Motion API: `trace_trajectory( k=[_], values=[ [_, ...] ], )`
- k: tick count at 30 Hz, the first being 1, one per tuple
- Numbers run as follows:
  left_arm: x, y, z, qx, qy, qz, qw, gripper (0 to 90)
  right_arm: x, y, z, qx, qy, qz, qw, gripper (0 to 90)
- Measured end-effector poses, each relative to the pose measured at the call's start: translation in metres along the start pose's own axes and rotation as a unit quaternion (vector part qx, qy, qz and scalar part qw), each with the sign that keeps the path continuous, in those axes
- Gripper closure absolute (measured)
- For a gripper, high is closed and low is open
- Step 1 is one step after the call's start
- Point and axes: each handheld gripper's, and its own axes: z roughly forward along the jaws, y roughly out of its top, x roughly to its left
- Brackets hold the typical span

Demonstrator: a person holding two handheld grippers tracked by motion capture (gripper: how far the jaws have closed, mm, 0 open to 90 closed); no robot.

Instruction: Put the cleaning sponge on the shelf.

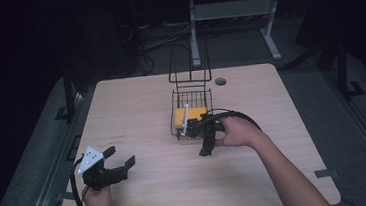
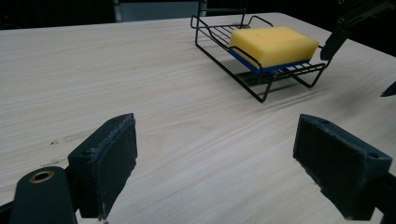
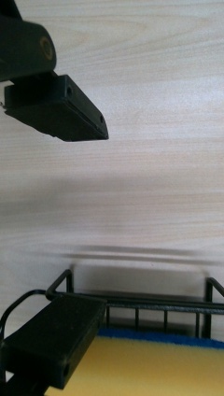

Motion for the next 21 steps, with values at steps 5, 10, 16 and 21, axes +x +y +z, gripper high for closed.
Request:
trace_trajectory(
  k=[5, 10, 16, 21],
  values=[
    [0.000, 0.000, 0.001, 0.001, -0.001, 0.002, 1.0000, 13.0, 0.003, -0.004, 0.005, 0.003, 0.003, 0.005, 1.0000, 15.2],
    [0.000, 0.000, 0.001, 0.002, -0.001, 0.003, 1.0000, 13.0, 0.005, -0.008, 0.007, 0.001, 0.003, 0.007, 1.0000, 15.2],
    [0.000, 0.000, 0.000, 0.003, 0.001, 0.002, 1.0000, 12.9, 0.009, -0.011, 0.010, 0.004, 0.003, 0.011, 0.9999, 15.4],
    [0.000, 0.000, 0.000, 0.002, 0.000, 0.003, 1.0000, 13.0, 0.013, -0.014, 0.012, 0.006, 0.005, 0.011, 0.9999, 15.4]
  ],
)
